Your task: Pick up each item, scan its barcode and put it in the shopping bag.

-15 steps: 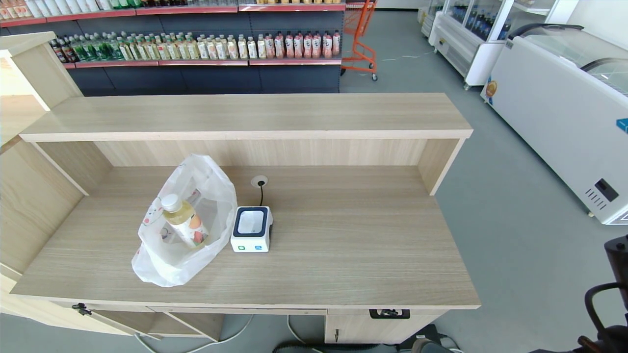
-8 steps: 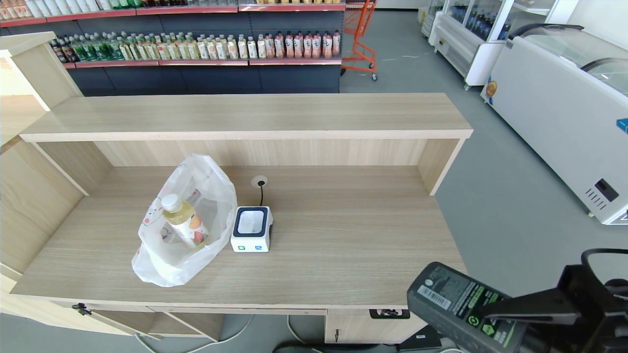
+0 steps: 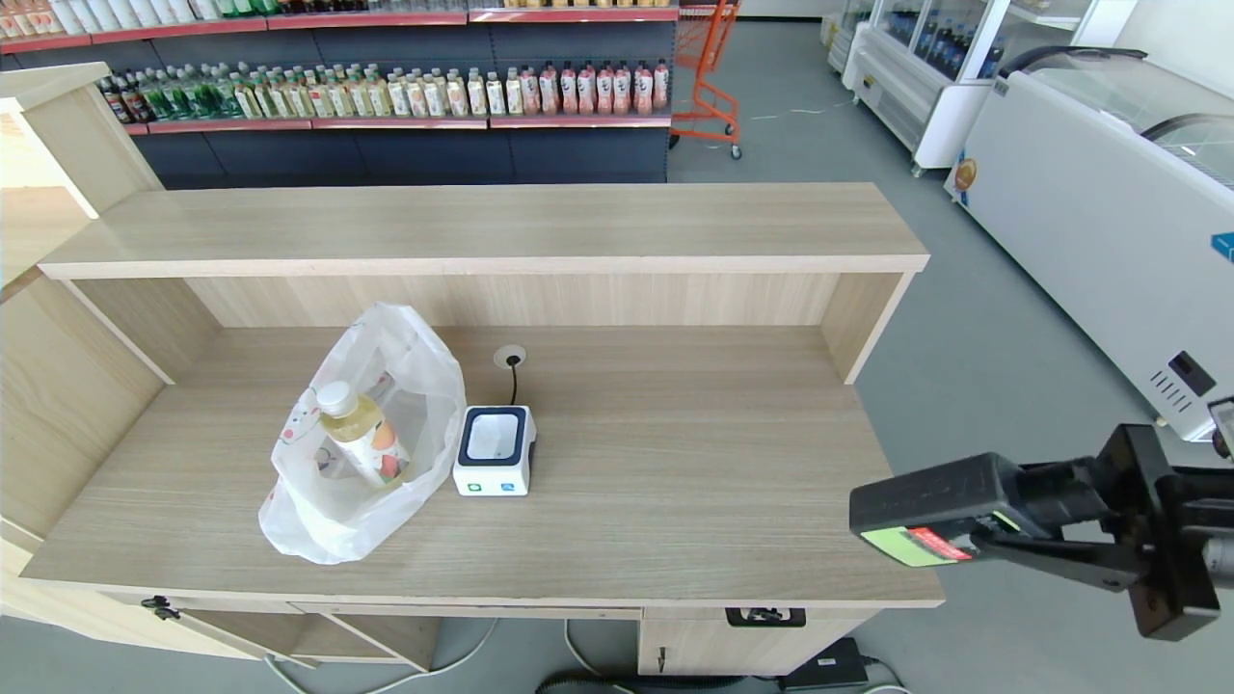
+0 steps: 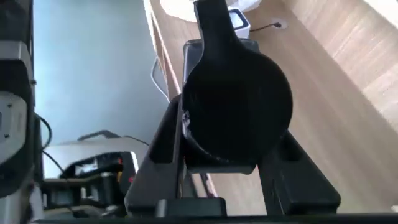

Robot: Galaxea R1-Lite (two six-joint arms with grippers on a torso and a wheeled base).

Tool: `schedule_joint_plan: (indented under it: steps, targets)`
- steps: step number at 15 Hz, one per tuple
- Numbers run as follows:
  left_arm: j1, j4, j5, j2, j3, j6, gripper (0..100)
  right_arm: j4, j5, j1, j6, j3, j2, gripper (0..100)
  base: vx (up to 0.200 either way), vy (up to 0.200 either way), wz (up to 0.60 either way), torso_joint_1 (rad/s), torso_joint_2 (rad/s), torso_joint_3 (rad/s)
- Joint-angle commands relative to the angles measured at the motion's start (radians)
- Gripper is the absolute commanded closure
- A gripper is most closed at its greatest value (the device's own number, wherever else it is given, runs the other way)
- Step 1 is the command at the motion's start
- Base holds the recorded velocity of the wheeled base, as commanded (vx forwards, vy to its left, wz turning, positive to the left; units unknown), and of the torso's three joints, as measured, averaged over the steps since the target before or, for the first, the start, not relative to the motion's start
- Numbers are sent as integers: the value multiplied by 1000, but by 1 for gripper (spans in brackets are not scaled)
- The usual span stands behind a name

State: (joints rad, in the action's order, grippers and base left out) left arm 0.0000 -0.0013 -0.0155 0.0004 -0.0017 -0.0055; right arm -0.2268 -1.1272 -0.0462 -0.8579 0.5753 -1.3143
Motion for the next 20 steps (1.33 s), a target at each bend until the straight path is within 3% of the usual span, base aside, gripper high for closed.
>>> schedule_joint_plan:
  steps: [1,2,3,4,6,20]
  targets:
    - [0,0,0,0,0,-1,0,-5,44,-8,296,118,-80,100,0,0,0,0,0,0]
    - [0,0,0,0,0,-1,0,-5,46,-8,388,130,-89,100,0,0,0,0,0,0]
    - [0,0,0,0,0,-1,0,-5,49,-8,660,153,-102,100,0,0,0,0,0,0]
    - [0,0,0,0,0,-1,0,-5,55,-6,850,155,-92,100,0,0,0,0,0,0]
    - [0,0,0,0,0,-1,0,-5,127,9,1047,138,-95,100,0,0,0,0,0,0]
    - [0,0,0,0,0,-1,0,-3,132,-24,1105,75,-59,100,0,0,0,0,0,0]
